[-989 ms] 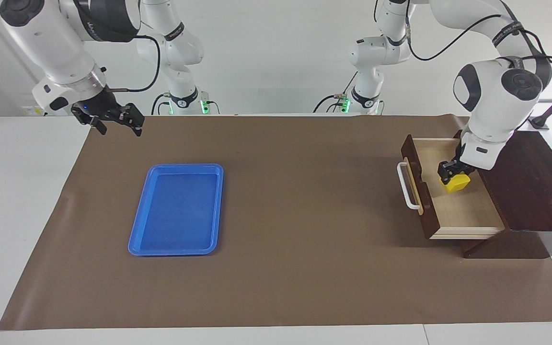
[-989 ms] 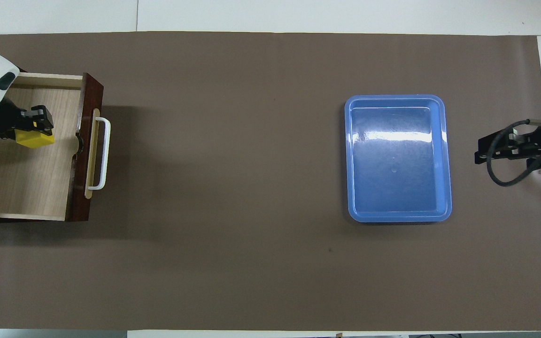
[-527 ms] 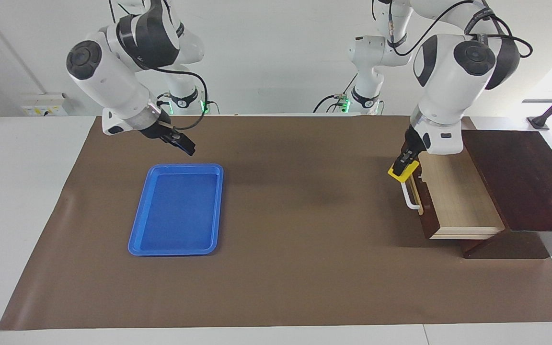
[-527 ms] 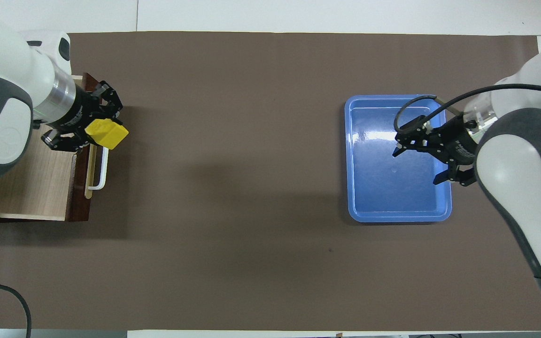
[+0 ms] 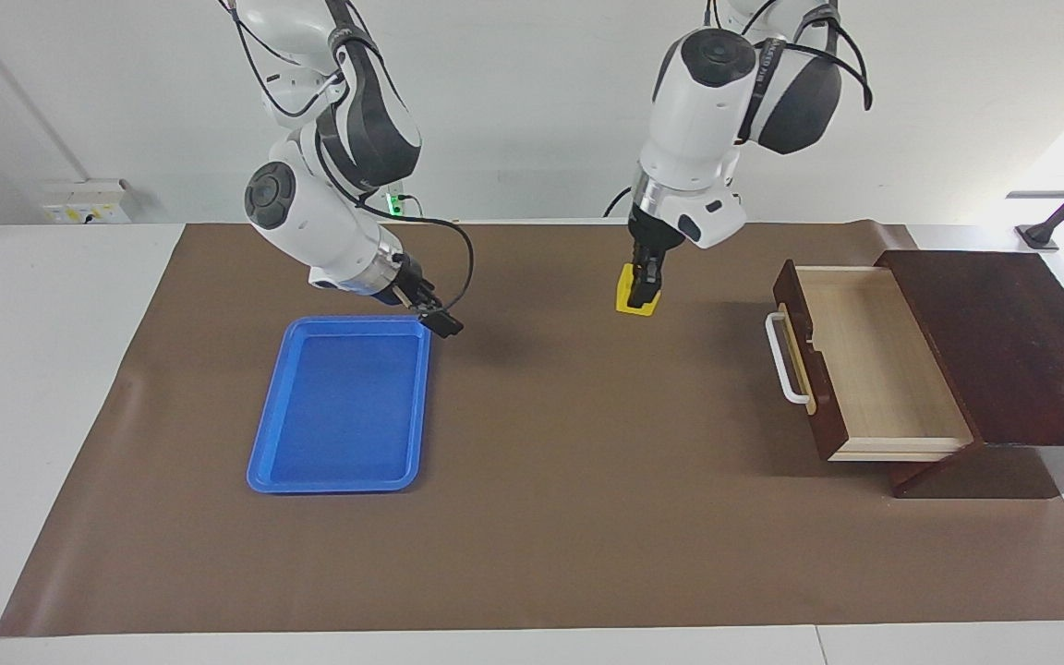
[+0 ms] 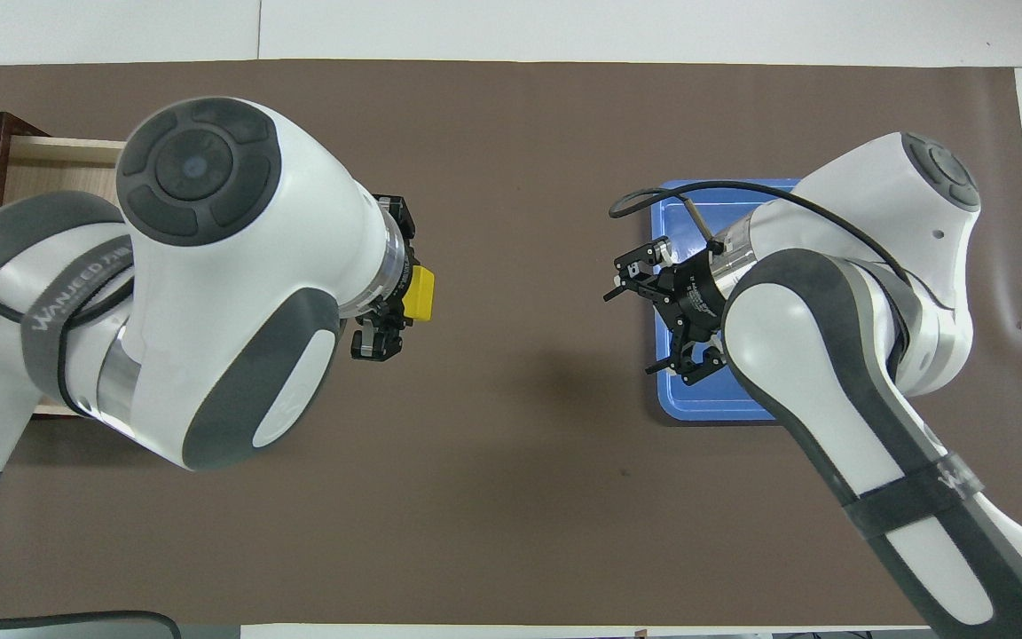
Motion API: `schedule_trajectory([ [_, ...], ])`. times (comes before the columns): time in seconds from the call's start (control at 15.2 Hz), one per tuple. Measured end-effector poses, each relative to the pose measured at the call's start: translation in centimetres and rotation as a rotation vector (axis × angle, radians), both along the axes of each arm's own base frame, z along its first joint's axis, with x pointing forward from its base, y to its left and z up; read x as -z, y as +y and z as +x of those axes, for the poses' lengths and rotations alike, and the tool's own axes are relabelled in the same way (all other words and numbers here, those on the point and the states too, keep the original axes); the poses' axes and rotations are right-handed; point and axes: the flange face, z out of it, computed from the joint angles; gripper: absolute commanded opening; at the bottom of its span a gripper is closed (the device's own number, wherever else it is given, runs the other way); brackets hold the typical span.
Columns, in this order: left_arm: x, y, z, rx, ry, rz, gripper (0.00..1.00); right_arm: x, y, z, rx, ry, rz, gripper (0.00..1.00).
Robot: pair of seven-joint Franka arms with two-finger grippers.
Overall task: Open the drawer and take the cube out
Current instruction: 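Lift the cube with the left gripper while the right gripper approaches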
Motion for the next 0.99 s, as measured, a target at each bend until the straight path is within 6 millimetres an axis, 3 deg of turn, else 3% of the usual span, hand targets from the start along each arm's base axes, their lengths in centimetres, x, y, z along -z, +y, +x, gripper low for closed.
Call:
schedule_trajectory([
  [0.33, 2.0, -0.9, -0.3, -0.112, -0.002, -0.013, 0.00, 2.1, 1.4, -0.8, 0.099, 0.106, 0.110, 1.00],
  [0.66, 4.7, -5.1, -2.6, -0.120, 0.028, 0.008, 0.00, 4.3, 3.2, -0.1, 0.208, 0.180, 0.226, 1.00],
  [0.99, 5.9, -4.9, -2.6, -0.148, 0.043, 0.022, 0.00, 5.6, 4.7, 0.9, 0.275, 0.212, 0.307, 1.00],
])
